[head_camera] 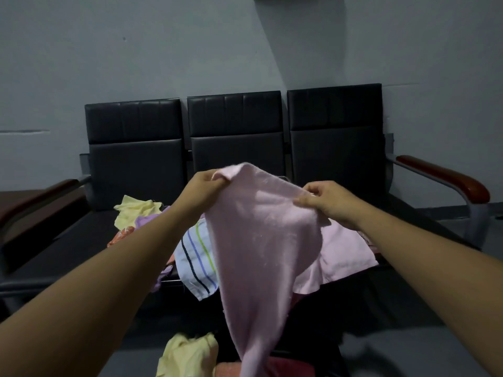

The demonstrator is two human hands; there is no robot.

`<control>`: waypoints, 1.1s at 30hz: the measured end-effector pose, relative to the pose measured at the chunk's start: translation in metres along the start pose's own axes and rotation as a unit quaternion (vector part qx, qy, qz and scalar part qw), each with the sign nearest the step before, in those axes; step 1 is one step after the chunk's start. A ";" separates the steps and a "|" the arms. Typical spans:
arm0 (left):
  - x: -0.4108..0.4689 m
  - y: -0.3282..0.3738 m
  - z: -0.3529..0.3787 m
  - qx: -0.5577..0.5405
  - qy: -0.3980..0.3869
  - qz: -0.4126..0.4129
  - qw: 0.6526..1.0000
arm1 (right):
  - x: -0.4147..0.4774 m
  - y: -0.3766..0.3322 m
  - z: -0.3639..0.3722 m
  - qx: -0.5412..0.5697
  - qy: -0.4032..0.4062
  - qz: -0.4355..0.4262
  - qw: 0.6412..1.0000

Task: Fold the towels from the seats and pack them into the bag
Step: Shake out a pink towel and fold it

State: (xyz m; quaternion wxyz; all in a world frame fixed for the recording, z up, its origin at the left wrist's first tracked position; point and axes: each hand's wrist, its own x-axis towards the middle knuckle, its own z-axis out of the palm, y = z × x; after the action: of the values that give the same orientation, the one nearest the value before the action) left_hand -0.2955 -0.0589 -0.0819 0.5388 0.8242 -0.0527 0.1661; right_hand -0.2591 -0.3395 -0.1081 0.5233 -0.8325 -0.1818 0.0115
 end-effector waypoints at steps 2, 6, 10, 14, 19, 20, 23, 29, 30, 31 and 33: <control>0.002 0.000 -0.004 -0.034 0.029 -0.030 0.999 | 0.000 0.000 -0.003 -0.097 -0.043 0.006 0.994; 0.004 -0.006 -0.005 -0.057 0.076 -0.069 0.993 | -0.001 0.017 -0.003 -0.314 -0.144 0.042 0.937; 0.005 -0.016 -0.008 -0.051 0.099 -0.096 0.989 | -0.003 0.033 -0.007 -0.310 -0.116 0.058 0.942; 0.002 -0.023 -0.017 0.000 0.105 -0.091 0.990 | -0.006 0.016 -0.016 -0.154 -0.035 0.063 0.985; 0.004 -0.030 -0.024 0.002 0.131 -0.087 0.988 | -0.007 -0.021 -0.025 0.033 -0.009 0.049 0.998; 0.004 -0.031 -0.025 0.000 0.123 -0.082 0.989 | -0.007 -0.030 -0.024 0.053 -0.019 0.048 0.997; 0.003 -0.027 -0.020 0.019 0.090 -0.039 0.995 | -0.008 -0.055 -0.025 0.121 -0.071 0.044 0.989; 0.000 -0.007 -0.008 -0.042 0.018 0.033 0.998 | -0.009 -0.085 -0.005 -0.080 -0.077 -0.044 0.993; -0.002 -0.005 -0.006 -0.030 -0.010 0.039 0.999 | -0.009 -0.089 -0.001 -0.117 -0.066 -0.054 0.990; -0.006 0.000 -0.005 -0.020 -0.033 0.046 0.998 | -0.009 -0.093 0.004 -0.130 -0.064 -0.055 0.988; -0.013 0.008 0.000 -0.025 -0.069 0.055 0.996 | -0.008 -0.097 0.014 -0.129 -0.067 -0.051 0.988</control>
State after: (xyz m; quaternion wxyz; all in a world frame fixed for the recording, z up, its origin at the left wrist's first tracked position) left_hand -0.3097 -0.0632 -0.0791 0.5441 0.8160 -0.1389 0.1371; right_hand -0.2977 -0.2923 -0.0306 0.3982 -0.8800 -0.2582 0.0172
